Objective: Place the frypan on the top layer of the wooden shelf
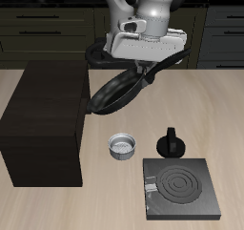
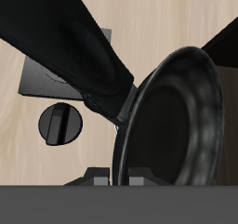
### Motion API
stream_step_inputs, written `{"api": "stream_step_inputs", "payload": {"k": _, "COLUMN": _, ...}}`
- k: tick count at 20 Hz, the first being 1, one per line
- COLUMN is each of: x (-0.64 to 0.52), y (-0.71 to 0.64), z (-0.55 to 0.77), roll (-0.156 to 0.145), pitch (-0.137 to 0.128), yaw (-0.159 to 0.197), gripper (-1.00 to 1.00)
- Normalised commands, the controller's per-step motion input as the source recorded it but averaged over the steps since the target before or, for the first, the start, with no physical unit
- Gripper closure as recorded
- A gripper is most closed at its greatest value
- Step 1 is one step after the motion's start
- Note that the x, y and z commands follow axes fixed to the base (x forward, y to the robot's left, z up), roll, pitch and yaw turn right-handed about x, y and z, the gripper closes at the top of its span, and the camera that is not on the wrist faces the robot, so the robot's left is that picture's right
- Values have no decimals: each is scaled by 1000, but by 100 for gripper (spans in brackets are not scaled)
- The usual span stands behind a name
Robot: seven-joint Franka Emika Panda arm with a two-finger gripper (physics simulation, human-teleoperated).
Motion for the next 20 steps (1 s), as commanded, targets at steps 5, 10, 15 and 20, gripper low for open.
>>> {"api": "stream_step_inputs", "payload": {"k": 5, "x": 122, "y": -274, "z": 37, "roll": -65, "pitch": -8, "yaw": 10, "gripper": 100}}
{"api": "stream_step_inputs", "payload": {"k": 10, "x": 91, "y": -260, "z": 3, "roll": -57, "pitch": -5, "yaw": 18, "gripper": 100}}
{"api": "stream_step_inputs", "payload": {"k": 15, "x": 80, "y": -366, "z": -26, "roll": -78, "pitch": 3, "yaw": 30, "gripper": 100}}
{"api": "stream_step_inputs", "payload": {"k": 20, "x": 147, "y": -398, "z": -145, "roll": -71, "pitch": 36, "yaw": 12, "gripper": 100}}
